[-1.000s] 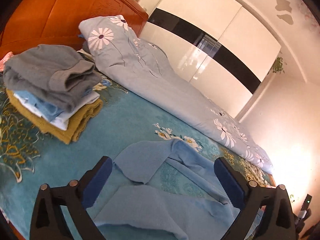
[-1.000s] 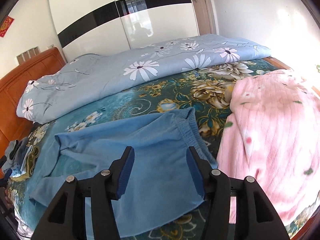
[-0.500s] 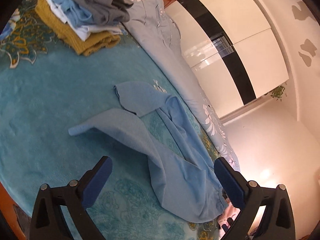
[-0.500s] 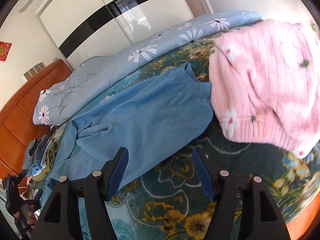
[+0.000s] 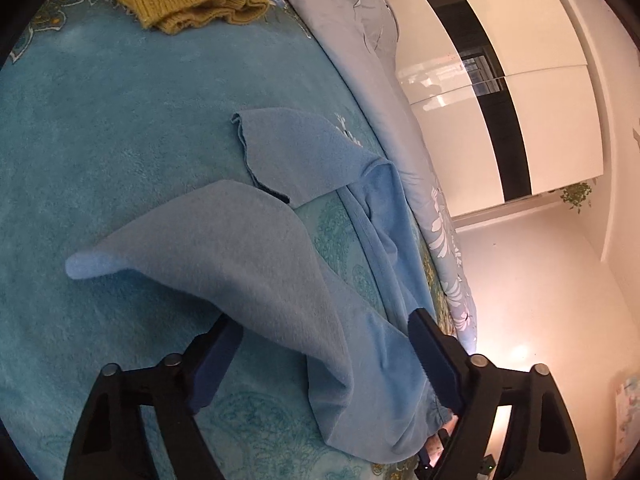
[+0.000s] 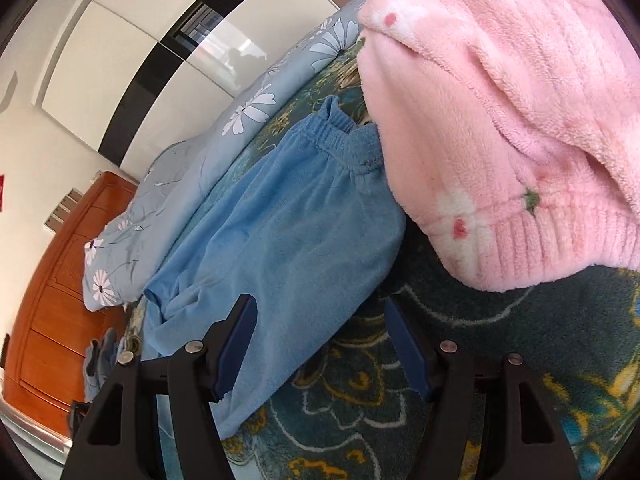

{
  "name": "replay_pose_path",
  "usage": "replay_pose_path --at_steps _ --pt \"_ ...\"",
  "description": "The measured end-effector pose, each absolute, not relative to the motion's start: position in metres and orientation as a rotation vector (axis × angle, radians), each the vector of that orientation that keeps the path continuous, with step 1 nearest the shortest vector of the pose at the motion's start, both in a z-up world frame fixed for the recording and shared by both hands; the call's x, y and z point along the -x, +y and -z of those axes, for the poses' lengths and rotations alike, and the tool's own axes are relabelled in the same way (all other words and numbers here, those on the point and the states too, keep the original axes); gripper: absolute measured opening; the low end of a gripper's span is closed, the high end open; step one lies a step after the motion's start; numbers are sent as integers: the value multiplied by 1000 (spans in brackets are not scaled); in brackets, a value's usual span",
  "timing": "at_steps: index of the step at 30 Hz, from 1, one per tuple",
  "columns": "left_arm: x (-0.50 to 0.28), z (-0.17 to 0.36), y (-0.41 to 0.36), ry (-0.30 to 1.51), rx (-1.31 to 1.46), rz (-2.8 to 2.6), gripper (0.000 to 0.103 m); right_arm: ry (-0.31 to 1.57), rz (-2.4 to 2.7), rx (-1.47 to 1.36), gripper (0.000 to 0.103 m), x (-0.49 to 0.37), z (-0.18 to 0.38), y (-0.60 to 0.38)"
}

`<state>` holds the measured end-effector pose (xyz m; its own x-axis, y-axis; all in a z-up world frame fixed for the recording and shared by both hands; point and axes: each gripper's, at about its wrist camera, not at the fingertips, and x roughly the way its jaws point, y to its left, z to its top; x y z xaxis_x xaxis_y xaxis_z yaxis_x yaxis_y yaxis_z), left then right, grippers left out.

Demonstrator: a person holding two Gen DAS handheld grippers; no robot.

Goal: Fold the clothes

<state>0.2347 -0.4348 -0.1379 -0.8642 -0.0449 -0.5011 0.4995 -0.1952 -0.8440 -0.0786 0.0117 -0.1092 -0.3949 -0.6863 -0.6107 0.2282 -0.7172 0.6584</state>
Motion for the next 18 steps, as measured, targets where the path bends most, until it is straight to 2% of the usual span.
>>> replay_pose_path --at_steps 1,2,4,5,6,7,9,10,15,18 --pt "-235 140 -438 1731 -511 2105 74 -668 2131 -1262 68 81 110 12" --pt "-235 141 -442 1731 -499 2099 66 -683 2130 -1267 67 82 110 13" --pt "-232 141 -446 1687 -523 2095 43 -705 2134 -1289 63 85 110 13" --pt "-230 140 -447 1658 -551 2089 24 -716 2138 -1304 57 87 110 14" --pt "-228 139 -448 1630 -583 2086 8 -723 2143 -1322 44 89 111 14" --pt "-227 135 -449 1604 -597 2095 4 -728 2148 -1343 39 91 112 14" --pt "-228 123 -450 1540 -596 2128 3 -739 2157 -1376 10 95 114 14" --pt "-231 112 -451 1489 -584 2162 3 -747 2158 -1388 6 96 114 15" --pt "-251 58 -450 1217 -524 2321 3 -776 2169 -1322 2 81 95 24" --pt "-269 45 -448 1068 -534 2373 3 -716 2214 -1241 1 55 84 35"
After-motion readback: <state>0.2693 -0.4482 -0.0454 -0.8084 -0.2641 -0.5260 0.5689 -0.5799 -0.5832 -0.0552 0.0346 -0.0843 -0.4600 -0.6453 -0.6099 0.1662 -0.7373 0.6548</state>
